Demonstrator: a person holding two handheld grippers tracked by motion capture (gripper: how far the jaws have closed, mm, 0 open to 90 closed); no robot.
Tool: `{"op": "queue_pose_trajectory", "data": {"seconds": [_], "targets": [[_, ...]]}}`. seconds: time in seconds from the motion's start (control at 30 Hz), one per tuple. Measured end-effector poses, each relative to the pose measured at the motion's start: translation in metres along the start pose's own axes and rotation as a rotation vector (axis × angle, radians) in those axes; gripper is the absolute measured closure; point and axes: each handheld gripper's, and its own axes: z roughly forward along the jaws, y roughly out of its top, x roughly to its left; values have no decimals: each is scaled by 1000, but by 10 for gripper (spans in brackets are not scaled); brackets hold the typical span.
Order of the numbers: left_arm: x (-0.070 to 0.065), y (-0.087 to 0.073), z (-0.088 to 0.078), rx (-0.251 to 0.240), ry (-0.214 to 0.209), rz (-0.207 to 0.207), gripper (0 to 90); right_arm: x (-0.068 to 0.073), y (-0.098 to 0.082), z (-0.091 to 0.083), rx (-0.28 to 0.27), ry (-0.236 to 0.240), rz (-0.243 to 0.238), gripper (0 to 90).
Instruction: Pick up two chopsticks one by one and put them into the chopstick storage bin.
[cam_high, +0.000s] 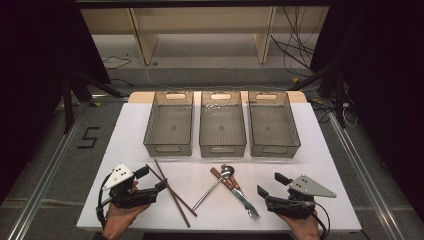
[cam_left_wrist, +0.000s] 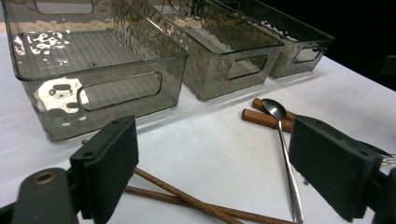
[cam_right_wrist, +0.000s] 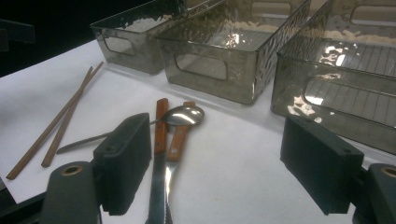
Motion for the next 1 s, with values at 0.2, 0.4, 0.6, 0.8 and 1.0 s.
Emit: {"op": "queue_pose_trajectory", "data": {"seconds": [0.2,0.4,0.6,0.8,1.0], "targets": [[0,4,2,36,-16,23,155,-1,0,1,2,2,2,253],[-2,16,7,138,-40,134,155,0,0,2,7,4,5,253],[-2,32,14,278,-72,258,155,0,0,4,14,13,4,253],[-3,44,22,390,-105,376,155,1,0,5,27,24,0,254],[-2,52,34,515,-175,488,155,1,-1,6,35,34,-4,254]]}}
